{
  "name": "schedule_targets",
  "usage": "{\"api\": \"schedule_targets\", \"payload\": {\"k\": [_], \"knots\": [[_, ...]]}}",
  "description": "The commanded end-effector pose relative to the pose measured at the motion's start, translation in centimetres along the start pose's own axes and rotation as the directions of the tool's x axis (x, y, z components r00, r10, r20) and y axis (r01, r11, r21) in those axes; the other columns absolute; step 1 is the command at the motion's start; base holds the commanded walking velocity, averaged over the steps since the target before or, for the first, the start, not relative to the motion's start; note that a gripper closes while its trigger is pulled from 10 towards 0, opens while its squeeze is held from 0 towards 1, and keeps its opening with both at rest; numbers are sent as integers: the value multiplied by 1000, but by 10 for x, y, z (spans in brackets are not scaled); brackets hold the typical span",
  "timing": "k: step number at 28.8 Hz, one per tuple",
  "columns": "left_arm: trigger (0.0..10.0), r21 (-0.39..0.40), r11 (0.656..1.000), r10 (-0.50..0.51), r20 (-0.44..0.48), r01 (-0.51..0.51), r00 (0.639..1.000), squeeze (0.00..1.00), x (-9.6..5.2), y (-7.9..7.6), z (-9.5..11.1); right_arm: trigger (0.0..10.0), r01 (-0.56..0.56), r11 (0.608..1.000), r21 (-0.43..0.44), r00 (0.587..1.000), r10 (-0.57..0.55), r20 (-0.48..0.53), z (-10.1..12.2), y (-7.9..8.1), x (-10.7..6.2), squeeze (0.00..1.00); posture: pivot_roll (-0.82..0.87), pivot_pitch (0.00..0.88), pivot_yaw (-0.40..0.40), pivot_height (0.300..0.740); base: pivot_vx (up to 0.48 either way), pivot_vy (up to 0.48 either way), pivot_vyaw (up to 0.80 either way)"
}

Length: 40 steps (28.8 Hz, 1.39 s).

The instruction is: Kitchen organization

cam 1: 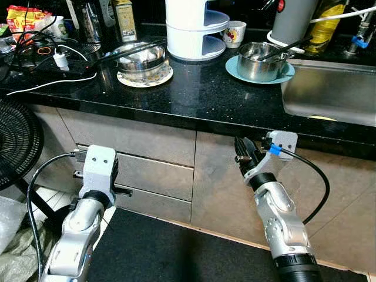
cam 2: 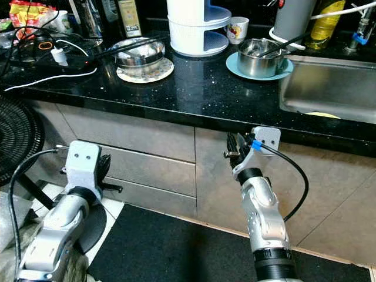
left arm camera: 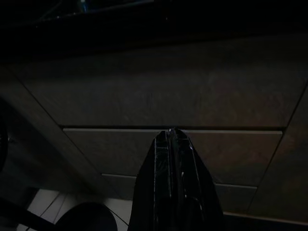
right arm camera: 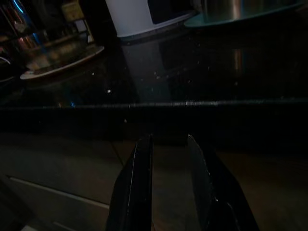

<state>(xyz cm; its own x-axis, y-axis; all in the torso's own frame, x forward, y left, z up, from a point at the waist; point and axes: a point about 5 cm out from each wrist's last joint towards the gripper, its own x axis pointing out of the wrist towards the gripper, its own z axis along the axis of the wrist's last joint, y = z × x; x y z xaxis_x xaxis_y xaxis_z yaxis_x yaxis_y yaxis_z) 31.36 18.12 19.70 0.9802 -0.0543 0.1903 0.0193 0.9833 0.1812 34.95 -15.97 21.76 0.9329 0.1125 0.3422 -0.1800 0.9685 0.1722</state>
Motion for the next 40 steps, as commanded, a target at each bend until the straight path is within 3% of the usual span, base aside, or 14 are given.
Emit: {"api": "schedule_targets", "payload": {"k": [1, 3, 5, 10, 17, 40], "knots": [[10000, 25, 1000, -2, -7, 2, 1000, 0, -2, 4, 1, 10000, -30, 1000, 7, 997, 30, 72, 13, 7, 1, 0, 38, 205, 18, 740, 285, 0, 0], [10000, 25, 1000, -3, -5, 3, 1000, 0, -2, 4, 1, 10000, -39, 999, 8, 994, 38, 99, 17, 8, 1, 0, 38, 205, 18, 740, 285, 0, 0], [10000, 18, 1000, -2, 5, 2, 1000, 0, -1, 4, 5, 10000, -72, 996, -59, 978, 82, 191, 34, 14, 1, 0, 35, 210, 19, 740, 289, 0, 0], [10000, 13, 1000, 3, 57, -4, 998, 0, 4, 6, 21, 10000, -84, 976, -200, 967, 129, 221, 44, 19, 4, 0, 33, 214, 15, 740, 289, 0, 0], [10000, 14, 1000, 12, 108, -14, 994, 0, 10, 10, 37, 10000, -88, 971, -224, 969, 135, 207, 43, 20, 6, 0, 33, 214, 9, 740, 306, 0, 0], [10000, 2, 999, 38, 125, -39, 991, 0, 10, 13, 43, 10000, -123, 951, -283, 972, 172, 158, 40, 23, 12, 0, 22, 199, -28, 740, 321, 0, 0]]}}
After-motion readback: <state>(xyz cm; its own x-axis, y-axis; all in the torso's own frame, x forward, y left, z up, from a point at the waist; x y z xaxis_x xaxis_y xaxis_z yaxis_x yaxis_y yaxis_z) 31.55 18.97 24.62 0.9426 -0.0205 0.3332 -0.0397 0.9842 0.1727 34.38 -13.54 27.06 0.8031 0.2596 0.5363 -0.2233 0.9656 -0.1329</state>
